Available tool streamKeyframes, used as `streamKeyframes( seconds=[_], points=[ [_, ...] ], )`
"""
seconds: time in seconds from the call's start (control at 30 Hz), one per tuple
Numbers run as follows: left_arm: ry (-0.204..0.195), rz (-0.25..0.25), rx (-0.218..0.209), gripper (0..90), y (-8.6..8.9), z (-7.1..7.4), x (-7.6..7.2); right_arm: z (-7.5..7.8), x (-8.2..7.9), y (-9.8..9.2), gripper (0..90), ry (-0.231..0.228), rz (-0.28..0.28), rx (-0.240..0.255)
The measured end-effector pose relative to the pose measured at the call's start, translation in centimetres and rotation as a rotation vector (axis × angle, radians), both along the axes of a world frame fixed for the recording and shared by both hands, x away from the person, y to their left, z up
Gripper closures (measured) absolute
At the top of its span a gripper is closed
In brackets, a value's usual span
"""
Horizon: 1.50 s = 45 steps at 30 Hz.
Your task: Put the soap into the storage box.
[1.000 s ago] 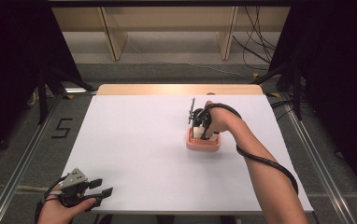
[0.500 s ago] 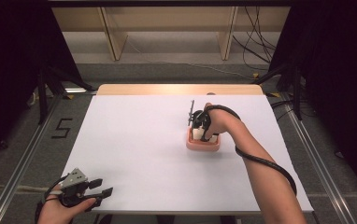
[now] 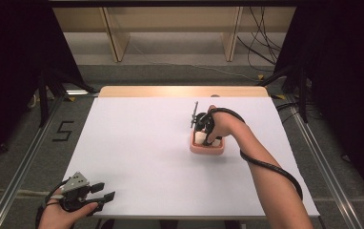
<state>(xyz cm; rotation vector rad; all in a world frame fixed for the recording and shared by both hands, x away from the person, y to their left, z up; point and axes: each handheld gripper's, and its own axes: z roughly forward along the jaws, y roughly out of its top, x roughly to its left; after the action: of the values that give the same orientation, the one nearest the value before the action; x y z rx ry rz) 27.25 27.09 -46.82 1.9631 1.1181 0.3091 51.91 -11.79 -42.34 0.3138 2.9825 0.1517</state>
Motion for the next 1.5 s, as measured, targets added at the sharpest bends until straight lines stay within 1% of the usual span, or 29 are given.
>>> streamKeyframes(
  seconds=[0.03,0.07,0.1,0.17,0.2,0.23,0.3,0.4,0.43,0.47,0.5,0.57,0.63,0.7,0.83,0.9,0.97,1.0,1.1,1.17,1.2,1.23,1.27,1.3,1.37,1.4,1.43,1.47,1.5],
  points=[
    [0.000,-0.001,0.002,41.7,0.0,0.0,0.0,0.2,0.0,-0.1,41.6,-0.012,0.008,0.019],
    [0.001,-0.004,0.009,41.7,0.1,0.0,0.0,0.4,-0.2,-0.2,40.8,-0.011,-0.015,0.029],
    [-0.001,-0.002,-0.001,41.7,0.0,-0.1,0.0,0.5,-0.1,-0.4,39.9,-0.019,-0.004,0.042],
    [-0.010,-0.009,0.003,41.7,0.0,-0.1,0.1,0.7,-0.5,-0.8,39.1,-0.023,-0.041,0.066],
    [-0.006,-0.013,0.006,41.7,0.0,0.0,0.1,0.8,-0.6,-1.0,39.0,-0.026,-0.041,0.068],
    [-0.006,-0.013,0.006,41.7,0.0,0.0,0.1,1.0,-0.5,-1.4,38.7,-0.050,-0.006,0.067],
    [0.003,-0.003,0.001,41.6,0.0,-0.1,0.0,1.3,-1.1,-1.9,38.2,-0.044,-0.061,0.087],
    [0.003,-0.007,0.008,41.6,0.0,-0.1,0.1,1.5,-1.7,-2.8,38.2,-0.052,-0.095,0.132],
    [0.002,-0.007,0.009,41.6,0.0,0.0,0.1,1.5,-2.1,-3.1,38.1,-0.040,-0.132,0.151],
    [0.005,-0.021,0.027,41.6,0.1,0.0,0.1,1.5,-2.3,-3.4,38.1,-0.044,-0.126,0.164],
    [0.002,-0.006,0.008,41.6,0.0,0.0,0.0,1.4,-2.5,-3.7,38.0,-0.053,-0.127,0.175],
    [0.002,-0.005,0.009,41.6,0.0,-0.1,0.1,1.4,-3.0,-4.3,38.5,-0.060,-0.148,0.196],
    [0.002,-0.004,0.009,41.6,0.0,-0.1,0.1,1.2,-3.7,-5.1,38.5,-0.097,-0.185,0.235],
    [0.001,-0.004,0.009,41.6,0.0,-0.1,0.0,0.9,-4.4,-5.7,37.9,-0.109,-0.209,0.253],
    [0.002,-0.004,0.011,41.6,0.0,-0.1,0.1,0.4,-5.5,-7.0,38.0,-0.125,-0.219,0.273],
    [0.005,-0.015,0.029,41.6,0.1,0.0,0.1,0.2,-6.2,-7.6,38.1,-0.130,-0.244,0.289],
    [0.005,-0.015,0.029,41.6,0.1,0.0,0.1,0.0,-6.8,-8.0,38.2,-0.127,-0.259,0.307],
    [0.003,-0.002,0.011,41.5,-0.1,-0.1,0.1,-0.2,-7.1,-8.3,38.2,-0.129,-0.260,0.315],
    [-0.002,0.004,0.013,41.6,-0.1,-0.1,0.0,-0.6,-8.0,-8.9,38.3,-0.138,-0.255,0.336],
    [0.001,0.001,0.012,41.6,-0.1,-0.1,0.1,-0.9,-8.6,-9.3,38.3,-0.147,-0.282,0.349],
    [0.004,-0.011,0.027,41.6,0.1,-0.1,0.1,-1.2,-8.9,-9.5,38.4,-0.152,-0.277,0.366],
    [0.003,-0.005,0.017,41.5,0.0,-0.1,0.1,-1.3,-9.3,-9.7,38.5,-0.142,-0.289,0.373],
    [0.002,-0.005,0.017,41.5,0.0,-0.1,0.1,-1.4,-9.6,-9.9,38.5,-0.159,-0.300,0.385],
    [0.007,-0.016,0.034,41.5,0.1,-0.1,0.1,-1.6,-9.9,-10.1,38.5,-0.173,-0.310,0.398],
    [0.002,-0.015,0.025,41.5,0.0,-0.1,0.1,-1.8,-10.5,-10.4,38.5,-0.181,-0.333,0.411],
    [0.005,0.001,0.011,41.5,-0.1,-0.1,0.0,-2.1,-10.7,-10.5,38.5,-0.197,-0.332,0.428],
    [0.001,0.003,0.016,41.5,-0.1,-0.2,0.1,-2.1,-11.1,-10.7,38.5,-0.193,-0.354,0.416],
    [-0.008,-0.017,0.045,41.5,0.1,-0.1,0.2,-2.5,-11.4,-10.8,38.6,-0.214,-0.380,0.432],
    [0.002,-0.006,0.023,41.5,0.0,-0.1,0.1,-2.5,-11.7,-11.0,38.6,-0.204,-0.383,0.437]
  ],
)
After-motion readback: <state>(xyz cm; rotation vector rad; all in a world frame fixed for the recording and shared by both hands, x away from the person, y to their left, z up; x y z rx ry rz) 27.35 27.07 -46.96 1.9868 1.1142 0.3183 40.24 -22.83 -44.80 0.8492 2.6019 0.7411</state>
